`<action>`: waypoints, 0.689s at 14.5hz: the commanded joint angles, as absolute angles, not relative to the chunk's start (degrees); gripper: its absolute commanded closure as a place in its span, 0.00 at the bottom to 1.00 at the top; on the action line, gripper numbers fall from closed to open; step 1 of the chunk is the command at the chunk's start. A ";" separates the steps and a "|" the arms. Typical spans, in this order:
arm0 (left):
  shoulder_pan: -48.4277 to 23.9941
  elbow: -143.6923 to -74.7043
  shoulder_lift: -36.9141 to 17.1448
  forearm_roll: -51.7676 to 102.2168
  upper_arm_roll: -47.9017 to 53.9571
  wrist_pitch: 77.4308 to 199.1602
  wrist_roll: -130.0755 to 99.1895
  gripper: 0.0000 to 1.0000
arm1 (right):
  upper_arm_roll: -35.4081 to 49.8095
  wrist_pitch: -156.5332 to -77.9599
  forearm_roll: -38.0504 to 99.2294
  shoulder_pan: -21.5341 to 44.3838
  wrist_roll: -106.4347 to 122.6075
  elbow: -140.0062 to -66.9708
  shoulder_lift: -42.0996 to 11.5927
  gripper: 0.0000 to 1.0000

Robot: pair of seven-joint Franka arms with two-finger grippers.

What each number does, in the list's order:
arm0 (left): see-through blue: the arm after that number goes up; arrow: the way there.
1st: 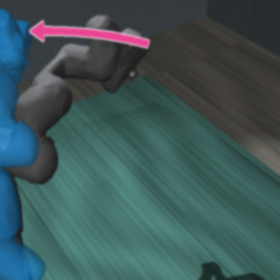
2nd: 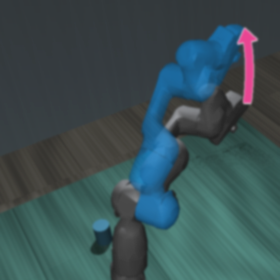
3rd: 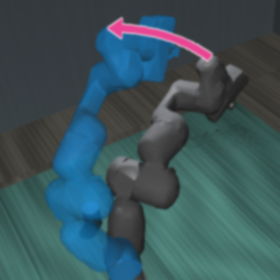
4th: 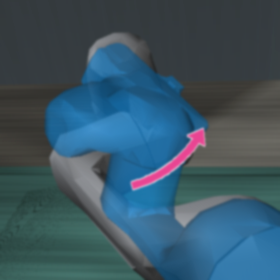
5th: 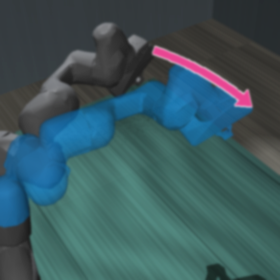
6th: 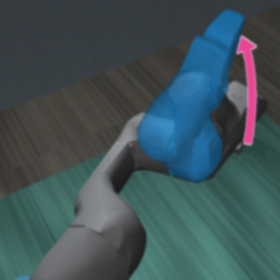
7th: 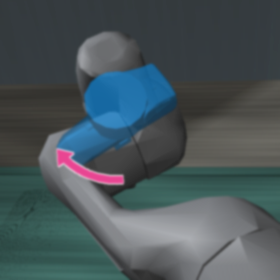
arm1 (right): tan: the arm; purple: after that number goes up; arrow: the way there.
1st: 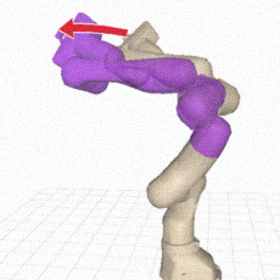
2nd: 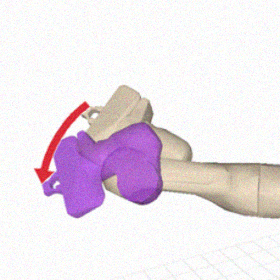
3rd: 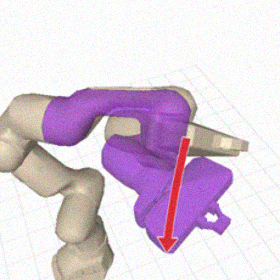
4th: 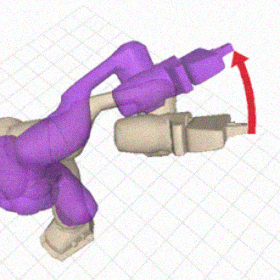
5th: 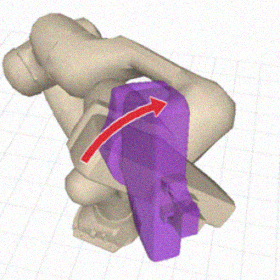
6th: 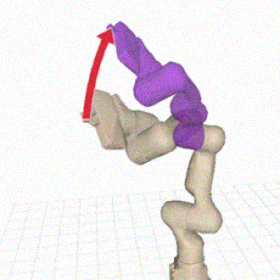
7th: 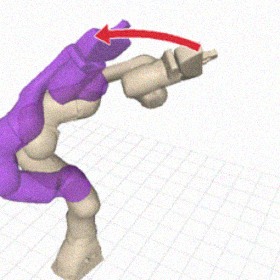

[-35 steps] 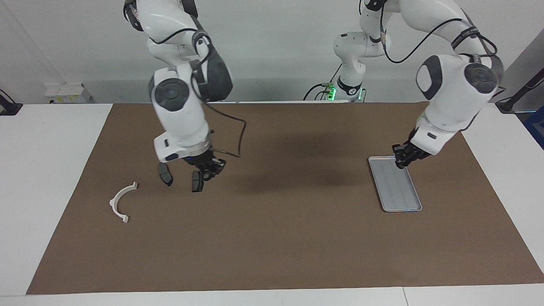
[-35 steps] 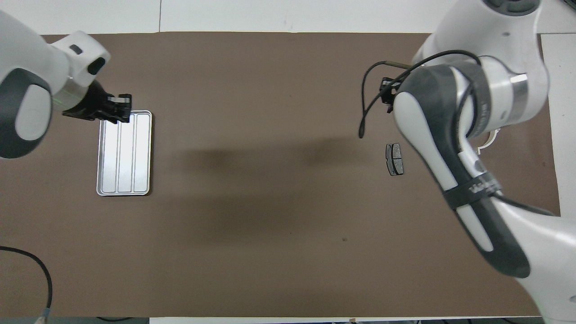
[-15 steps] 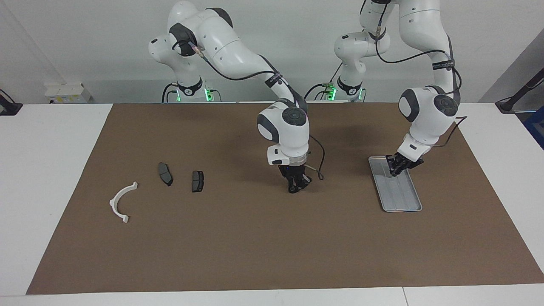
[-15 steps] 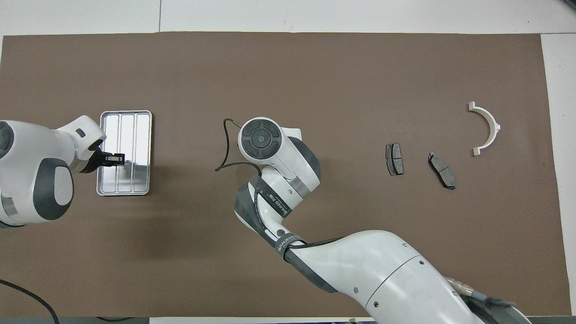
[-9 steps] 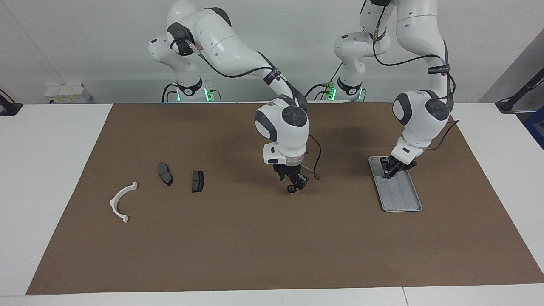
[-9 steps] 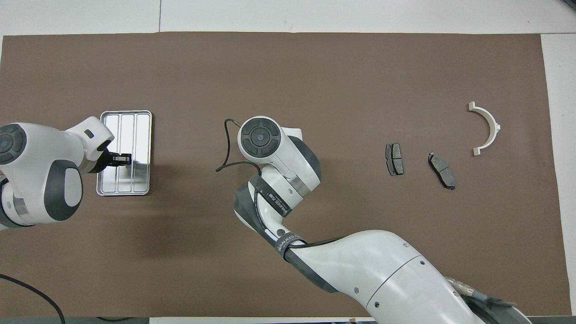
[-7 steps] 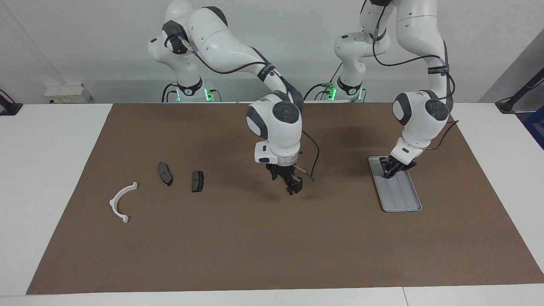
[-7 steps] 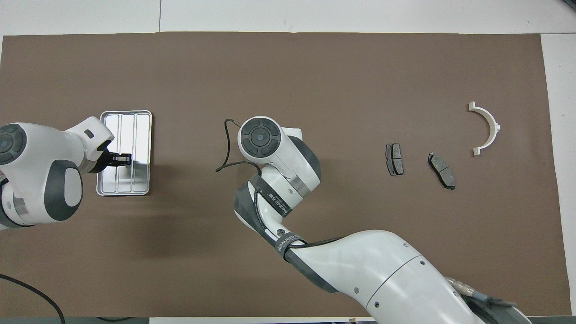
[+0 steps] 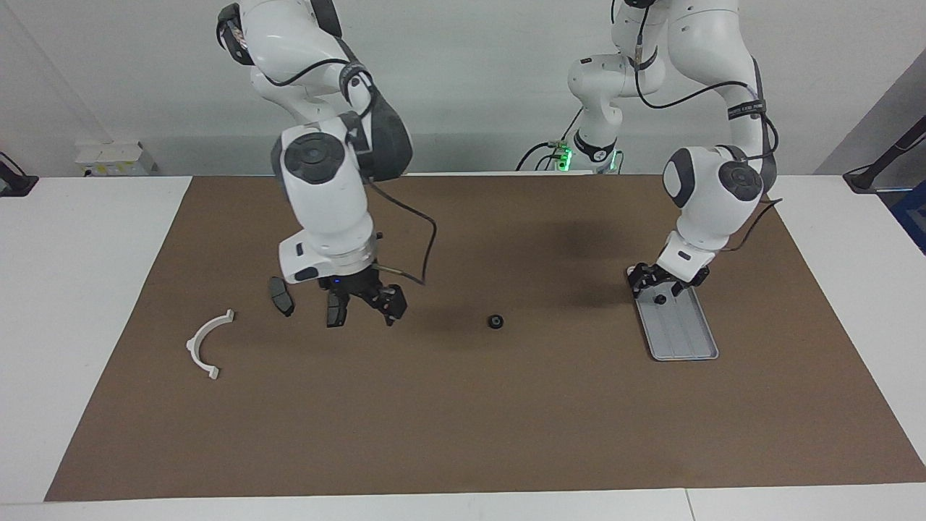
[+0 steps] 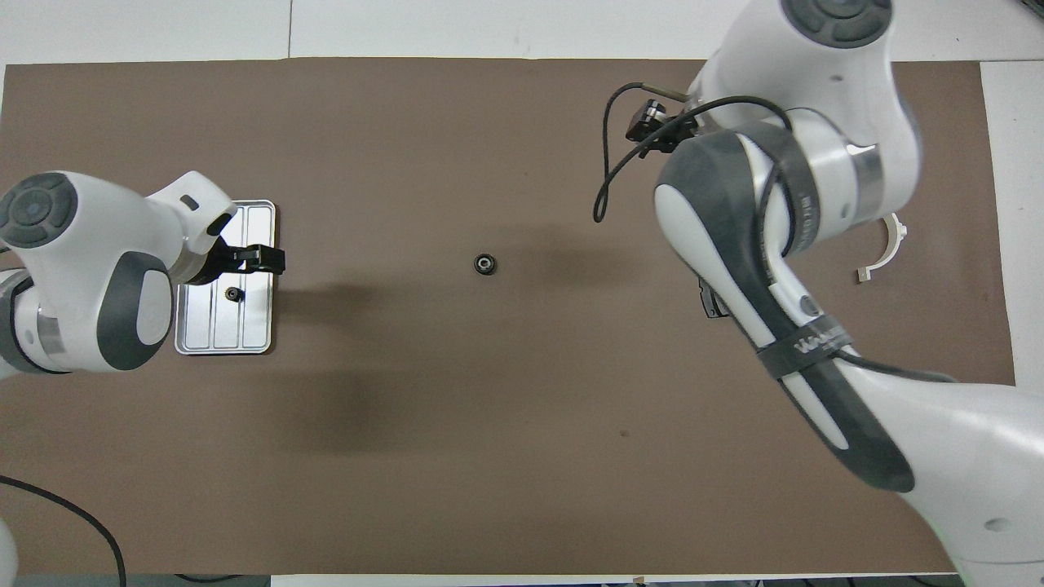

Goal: Pick bearing gear from pile to tray

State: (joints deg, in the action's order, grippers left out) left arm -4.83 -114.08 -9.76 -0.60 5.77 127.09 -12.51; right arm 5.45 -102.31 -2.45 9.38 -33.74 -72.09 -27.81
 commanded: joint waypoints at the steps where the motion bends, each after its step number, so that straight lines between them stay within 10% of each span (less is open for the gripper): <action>1: -15.61 -104.53 -14.05 -4.39 5.01 122.36 -30.63 0.00 | 6.33 -102.22 -2.63 3.01 -14.73 -73.83 -27.25 0.00; 10: -28.21 -94.39 -26.89 -6.86 4.92 125.49 -46.58 0.00 | 6.42 -103.01 -4.57 -3.60 -6.68 -76.46 -26.19 0.00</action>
State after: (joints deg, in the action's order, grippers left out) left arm -27.56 -96.30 -25.25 -5.62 5.94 123.71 -45.52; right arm 5.42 -102.11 -3.88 -1.68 -7.40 -74.00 -27.79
